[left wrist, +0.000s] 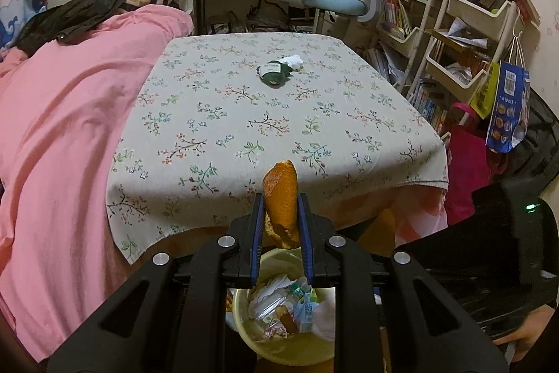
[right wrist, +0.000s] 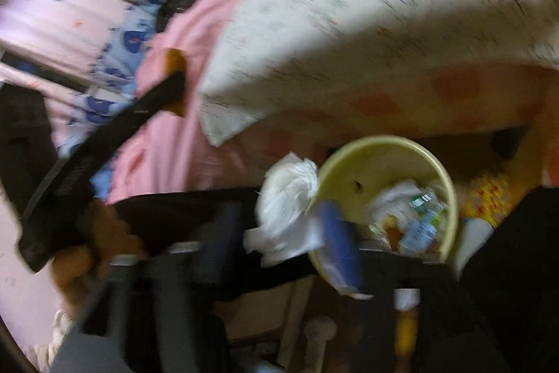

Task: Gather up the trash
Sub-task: 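Open both grippers over the yellow bin to drop the tissue and crust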

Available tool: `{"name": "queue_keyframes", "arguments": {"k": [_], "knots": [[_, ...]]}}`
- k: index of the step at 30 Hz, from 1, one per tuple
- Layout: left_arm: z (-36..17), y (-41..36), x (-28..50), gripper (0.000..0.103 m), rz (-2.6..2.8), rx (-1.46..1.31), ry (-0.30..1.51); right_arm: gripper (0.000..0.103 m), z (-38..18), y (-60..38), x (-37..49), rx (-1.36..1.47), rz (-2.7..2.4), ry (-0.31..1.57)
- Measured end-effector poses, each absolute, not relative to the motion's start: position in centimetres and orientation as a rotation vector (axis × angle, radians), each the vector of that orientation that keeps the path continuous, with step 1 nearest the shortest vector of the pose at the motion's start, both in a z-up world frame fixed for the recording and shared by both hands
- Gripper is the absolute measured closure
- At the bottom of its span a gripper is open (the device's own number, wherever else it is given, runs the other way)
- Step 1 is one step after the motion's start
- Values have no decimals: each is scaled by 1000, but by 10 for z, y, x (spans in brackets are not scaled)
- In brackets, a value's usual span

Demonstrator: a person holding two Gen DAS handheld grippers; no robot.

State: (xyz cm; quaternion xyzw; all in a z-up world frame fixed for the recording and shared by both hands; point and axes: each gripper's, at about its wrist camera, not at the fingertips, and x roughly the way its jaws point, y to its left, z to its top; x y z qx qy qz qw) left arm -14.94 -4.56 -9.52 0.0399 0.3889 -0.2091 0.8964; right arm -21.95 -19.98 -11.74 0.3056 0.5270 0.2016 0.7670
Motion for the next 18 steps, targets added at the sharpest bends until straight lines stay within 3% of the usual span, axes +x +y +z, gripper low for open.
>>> {"name": "queue_keyframes", "arguments": {"k": [10,18], "knots": [[-111,-54,-162,85,-433,128,859,36,-105,-213,-230,601,345,1097],[-148,-70,-170,83,-463,196,1042,26,-91,-217,-229,567,233,978]]}}
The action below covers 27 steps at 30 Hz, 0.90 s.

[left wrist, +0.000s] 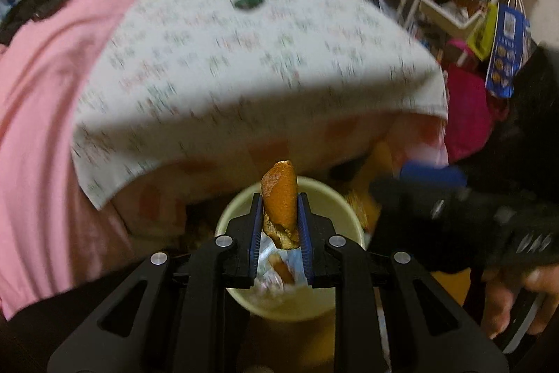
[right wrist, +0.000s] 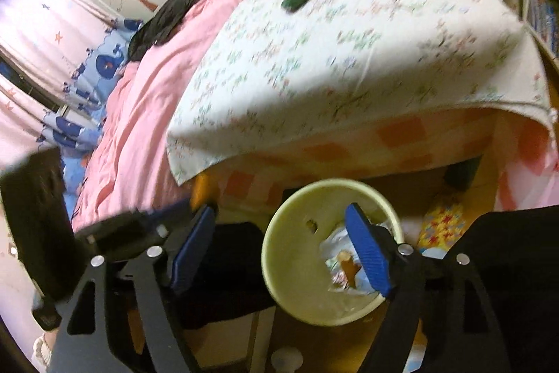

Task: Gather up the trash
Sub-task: 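Open both grippers over the yellow bin to drop the tissue and crust, then grasp the green cloth with the left gripper while the right gripper grasps the last tissue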

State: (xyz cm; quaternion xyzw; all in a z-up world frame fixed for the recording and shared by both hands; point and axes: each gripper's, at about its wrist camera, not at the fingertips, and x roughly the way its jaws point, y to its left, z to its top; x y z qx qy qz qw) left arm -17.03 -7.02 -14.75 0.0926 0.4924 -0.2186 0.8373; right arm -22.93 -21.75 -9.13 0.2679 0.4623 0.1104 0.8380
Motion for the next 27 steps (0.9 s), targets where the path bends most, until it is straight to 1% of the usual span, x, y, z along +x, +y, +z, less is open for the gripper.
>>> {"name": "queue_keyframes", "arguments": {"k": [1,2,3,4,5,6,10,12,15,21,27], "knots": [[-150,-71,-171,82,-460,201,1051,25,-90,-220,-231,567,219,963],[-152,-71,-171,78,-459,203,1056,23,-89,-221,-231,571,210,954],[-151,-71,-171,72,-455,204,1053,21,-89,-223,-232,576,201,946],[-151,-71,-172,68,-447,206,1047,21,-89,-225,-232,581,192,941],[-150,-70,-172,61,-438,206,1039,20,-89,-226,-232,583,186,939],[-149,-68,-172,55,-422,206,1028,20,-90,-227,-232,587,181,936],[-146,-66,-171,49,-396,210,1005,20,-89,-226,-231,587,176,933],[-143,-65,-171,43,-375,219,979,19,-87,-226,-231,584,177,928],[-136,-64,-172,37,-350,220,932,19,-86,-225,-231,574,170,919],[-116,-51,-166,30,-282,151,816,19,-71,-222,-228,507,159,868],[-96,-46,-142,28,-267,102,759,18,-45,-230,-202,437,159,811]]}}
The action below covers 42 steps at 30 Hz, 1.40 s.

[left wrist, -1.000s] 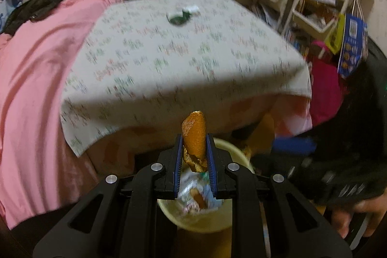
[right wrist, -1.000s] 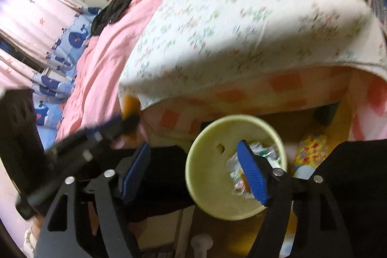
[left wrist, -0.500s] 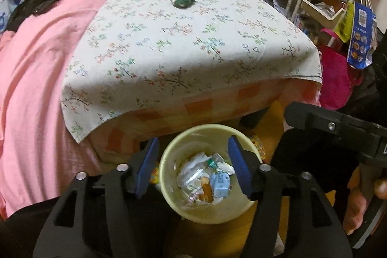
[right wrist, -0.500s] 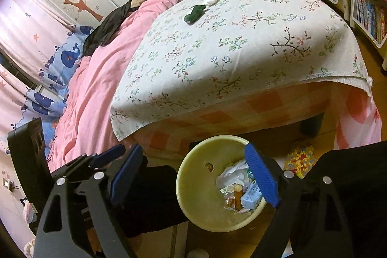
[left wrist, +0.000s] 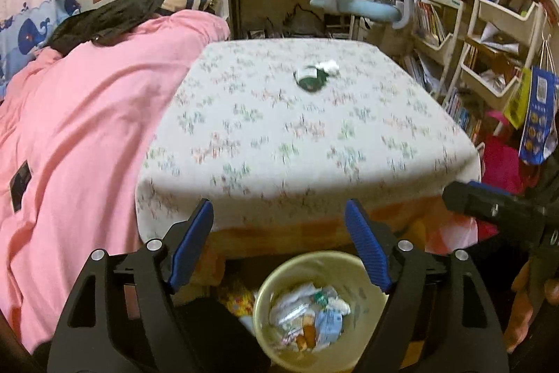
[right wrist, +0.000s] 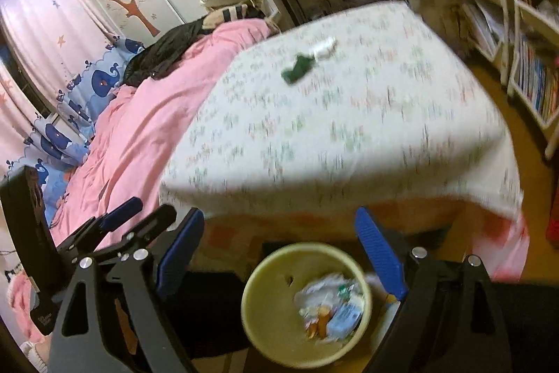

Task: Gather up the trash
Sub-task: 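Grasp the green cloth with the left gripper while the right gripper grasps the last tissue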

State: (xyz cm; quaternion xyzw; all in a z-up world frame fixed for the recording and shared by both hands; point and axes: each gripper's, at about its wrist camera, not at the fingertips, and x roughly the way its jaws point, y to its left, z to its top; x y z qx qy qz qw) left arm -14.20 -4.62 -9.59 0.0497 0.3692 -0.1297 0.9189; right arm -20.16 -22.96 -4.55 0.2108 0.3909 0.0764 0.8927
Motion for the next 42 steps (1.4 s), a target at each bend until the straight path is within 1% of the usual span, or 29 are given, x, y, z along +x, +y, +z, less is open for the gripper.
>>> {"name": "queue_keyframes", "arguments": {"k": [6,13,20,23,29,30,31,32,34,35,40,42], "knots": [[-84,-58,-95,27,-275,100,747,18,-19,-251,-151,367,142,763],[-86,-94,-18,26,-316,67,767,18,-15,-281,-91,352,94,749],[-116,-144,67,25,-324,103,814,18,-29,-313,-29,396,42,755],[-128,-158,97,25,-325,91,840,18,-33,-318,-8,366,25,762],[-146,-183,137,25,-332,131,862,18,-46,-324,28,362,12,782],[-150,-185,144,29,-339,134,875,18,-47,-323,34,352,15,786],[-154,-185,149,36,-347,131,889,18,-49,-323,38,351,18,790],[-156,-183,153,59,-365,112,911,19,-52,-323,43,353,21,798],[-155,-172,159,62,-368,74,913,21,-58,-321,54,352,26,818],[-154,-166,159,65,-363,84,912,24,-60,-320,59,350,31,827],[-142,-134,157,65,-333,151,906,28,-73,-299,86,310,70,874],[-139,-118,156,65,-331,177,921,34,-81,-288,99,280,81,908]]}}
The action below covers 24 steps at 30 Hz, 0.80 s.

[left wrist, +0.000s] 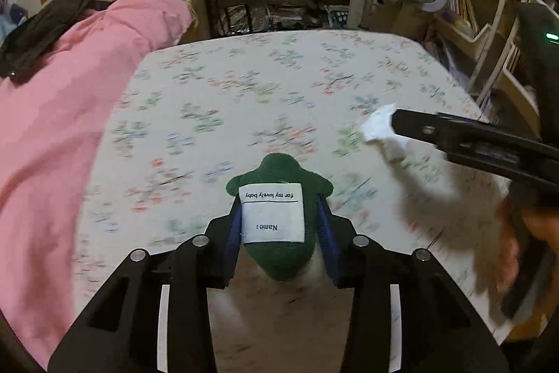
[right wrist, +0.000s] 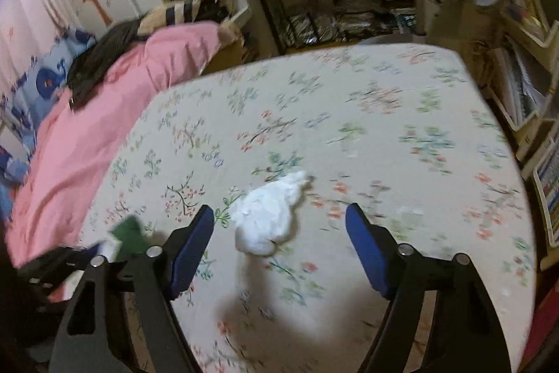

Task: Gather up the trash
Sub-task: 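Grasp the green cloth with the left gripper while the right gripper grasps the last tissue, then lift the green cloth and the tissue and carry them toward the yellow bin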

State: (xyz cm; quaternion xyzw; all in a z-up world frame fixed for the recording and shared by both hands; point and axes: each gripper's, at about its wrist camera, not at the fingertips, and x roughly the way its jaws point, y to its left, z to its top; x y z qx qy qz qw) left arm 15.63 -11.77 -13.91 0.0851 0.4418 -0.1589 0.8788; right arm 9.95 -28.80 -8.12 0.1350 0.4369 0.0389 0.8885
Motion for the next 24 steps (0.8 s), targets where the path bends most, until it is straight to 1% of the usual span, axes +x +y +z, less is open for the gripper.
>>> {"name": "queue_keyframes", "arguments": {"k": [2,3,4,5,6,8,11,16,24], "knots": [[-136,-102,155,65,-308,178,918,41,-91,-277,108,231,70,941],[-136,-93,156,65,-298,148,928,49,-91,-271,109,181,55,938],[-137,-87,157,65,-294,116,945,58,-89,-269,109,152,53,941],[-138,-82,159,65,-292,84,966,77,-89,-269,109,150,62,951],[-139,-80,162,65,-301,65,977,85,-88,-269,108,142,65,959],[-136,-83,161,65,-314,84,958,90,-86,-268,103,131,80,960],[-130,-83,154,65,-326,96,917,91,-77,-267,93,144,117,952],[-106,-73,137,65,-337,18,847,91,-48,-259,55,161,184,890],[-76,-57,81,65,-338,-30,753,91,-20,-264,-1,236,207,812]]}}
